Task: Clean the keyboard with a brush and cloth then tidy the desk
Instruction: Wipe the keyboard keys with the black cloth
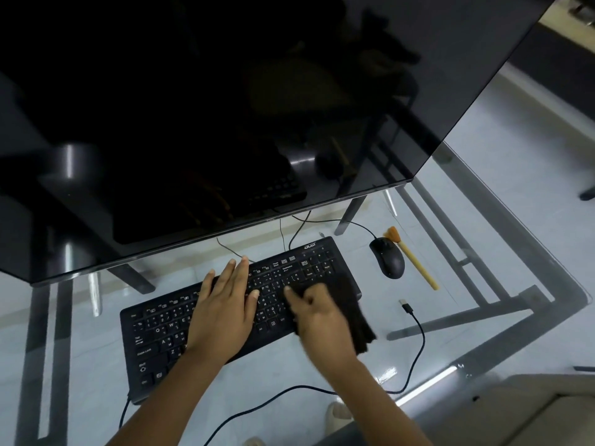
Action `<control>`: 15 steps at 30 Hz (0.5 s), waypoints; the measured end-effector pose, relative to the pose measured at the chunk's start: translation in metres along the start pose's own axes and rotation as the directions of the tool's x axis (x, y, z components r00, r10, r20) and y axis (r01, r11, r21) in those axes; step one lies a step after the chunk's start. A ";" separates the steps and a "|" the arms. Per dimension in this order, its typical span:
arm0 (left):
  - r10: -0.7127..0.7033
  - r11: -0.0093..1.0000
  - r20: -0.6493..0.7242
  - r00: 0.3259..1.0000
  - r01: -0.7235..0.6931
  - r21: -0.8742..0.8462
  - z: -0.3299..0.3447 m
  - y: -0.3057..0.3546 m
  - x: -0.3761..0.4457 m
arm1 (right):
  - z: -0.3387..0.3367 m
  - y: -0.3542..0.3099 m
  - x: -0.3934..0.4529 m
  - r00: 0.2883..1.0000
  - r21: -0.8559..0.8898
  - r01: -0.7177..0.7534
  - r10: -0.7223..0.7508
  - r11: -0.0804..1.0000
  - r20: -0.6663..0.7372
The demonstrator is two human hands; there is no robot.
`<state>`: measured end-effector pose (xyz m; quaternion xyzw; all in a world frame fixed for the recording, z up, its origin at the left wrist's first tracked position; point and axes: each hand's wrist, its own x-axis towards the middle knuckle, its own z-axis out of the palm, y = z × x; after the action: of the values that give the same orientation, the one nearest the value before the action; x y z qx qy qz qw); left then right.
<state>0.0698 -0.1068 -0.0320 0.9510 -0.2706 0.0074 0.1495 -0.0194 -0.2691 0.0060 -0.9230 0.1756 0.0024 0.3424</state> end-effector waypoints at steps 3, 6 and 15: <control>0.007 1.000 0.004 1.000 -0.007 -0.023 -0.001 0.002 0.001 | -0.001 0.010 0.008 0.998 -0.078 0.042 -0.045 0.996 -0.037; 0.005 1.000 0.001 1.000 -0.005 -0.020 0.000 0.000 -0.001 | -0.005 0.028 0.013 0.969 -0.093 -0.125 0.102 0.988 -0.225; 0.021 1.000 0.001 1.000 -0.021 0.009 -0.001 0.000 0.000 | -0.008 0.041 0.024 0.947 -0.153 -0.188 0.138 0.970 -0.289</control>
<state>0.0702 -0.1064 -0.0312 0.9488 -0.2806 0.0100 0.1448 -0.0113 -0.3111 -0.0169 -0.9235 0.2965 -0.0823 0.2291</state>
